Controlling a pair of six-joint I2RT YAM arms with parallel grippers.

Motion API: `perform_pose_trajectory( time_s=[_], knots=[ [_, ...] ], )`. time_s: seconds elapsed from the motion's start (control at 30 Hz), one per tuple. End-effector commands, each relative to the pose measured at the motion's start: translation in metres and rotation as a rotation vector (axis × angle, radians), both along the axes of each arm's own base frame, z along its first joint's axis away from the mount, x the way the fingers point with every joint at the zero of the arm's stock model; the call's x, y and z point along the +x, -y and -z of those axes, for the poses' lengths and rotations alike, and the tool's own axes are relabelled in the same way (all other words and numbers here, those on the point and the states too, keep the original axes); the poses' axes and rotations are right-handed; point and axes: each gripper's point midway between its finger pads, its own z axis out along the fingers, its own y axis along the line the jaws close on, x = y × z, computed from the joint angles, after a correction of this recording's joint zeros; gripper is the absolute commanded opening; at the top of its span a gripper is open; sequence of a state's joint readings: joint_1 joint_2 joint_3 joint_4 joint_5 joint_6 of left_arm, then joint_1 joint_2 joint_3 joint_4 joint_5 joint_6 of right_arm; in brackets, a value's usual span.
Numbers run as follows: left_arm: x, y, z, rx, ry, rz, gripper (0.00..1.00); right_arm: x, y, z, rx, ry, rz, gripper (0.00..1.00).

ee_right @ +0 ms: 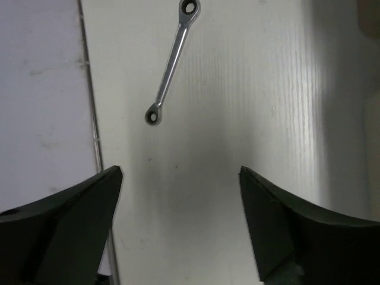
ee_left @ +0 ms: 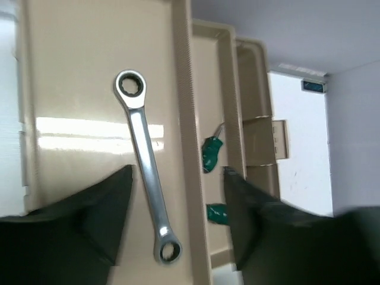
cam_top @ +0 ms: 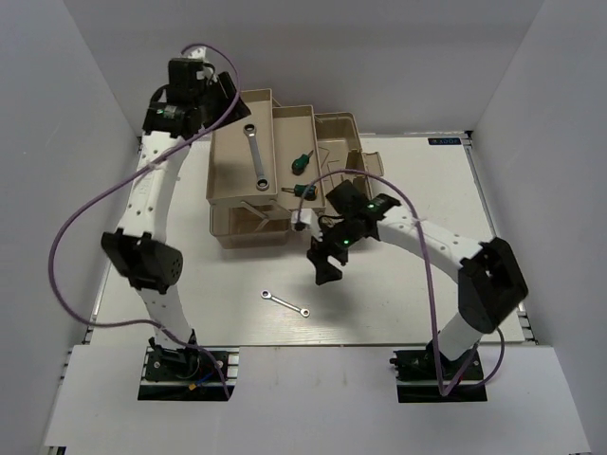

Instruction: Sort the tools into containers

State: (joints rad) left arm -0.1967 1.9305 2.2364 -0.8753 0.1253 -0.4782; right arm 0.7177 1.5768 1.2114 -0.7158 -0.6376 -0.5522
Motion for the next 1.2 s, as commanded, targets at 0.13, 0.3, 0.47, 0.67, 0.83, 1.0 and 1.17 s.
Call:
perform_pose_trajectory(
  time_s=[0.13, 0.3, 0.47, 0.67, 0.83, 1.0, 1.17],
  knots=[
    [-0.160, -0.073, -0.053, 0.148, 0.137, -0.143, 0.13, 0.004, -0.068, 0.019, -0.115, 0.216, 0.016, 0.26],
    [-0.250, -0.100, 0.003, 0.166, 0.013, -0.216, 0.43, -0.024, -0.092, 0.047, -0.214, 0.212, 0.023, 0.30],
    [-0.296, -0.104, 0.044, 0.074, -0.045, -0.277, 0.66, -0.042, -0.118, 0.049, -0.235, 0.171, 0.088, 0.44],
    [-0.325, -0.104, 0.072, 0.045, -0.122, -0.289, 0.68, -0.043, -0.143, 0.065, -0.268, 0.183, 0.116, 0.61],
    [-0.343, -0.113, 0.075, 0.053, -0.146, -0.325, 0.68, -0.036, -0.155, 0.078, -0.298, 0.184, 0.138, 0.61],
    [-0.353, -0.115, 0.074, 0.065, -0.161, -0.324, 0.68, -0.028, -0.159, 0.089, -0.322, 0.214, 0.183, 0.59],
    [-0.357, -0.115, 0.079, 0.062, -0.174, -0.329, 0.68, -0.017, -0.155, 0.093, -0.346, 0.275, 0.216, 0.59]
  ],
)
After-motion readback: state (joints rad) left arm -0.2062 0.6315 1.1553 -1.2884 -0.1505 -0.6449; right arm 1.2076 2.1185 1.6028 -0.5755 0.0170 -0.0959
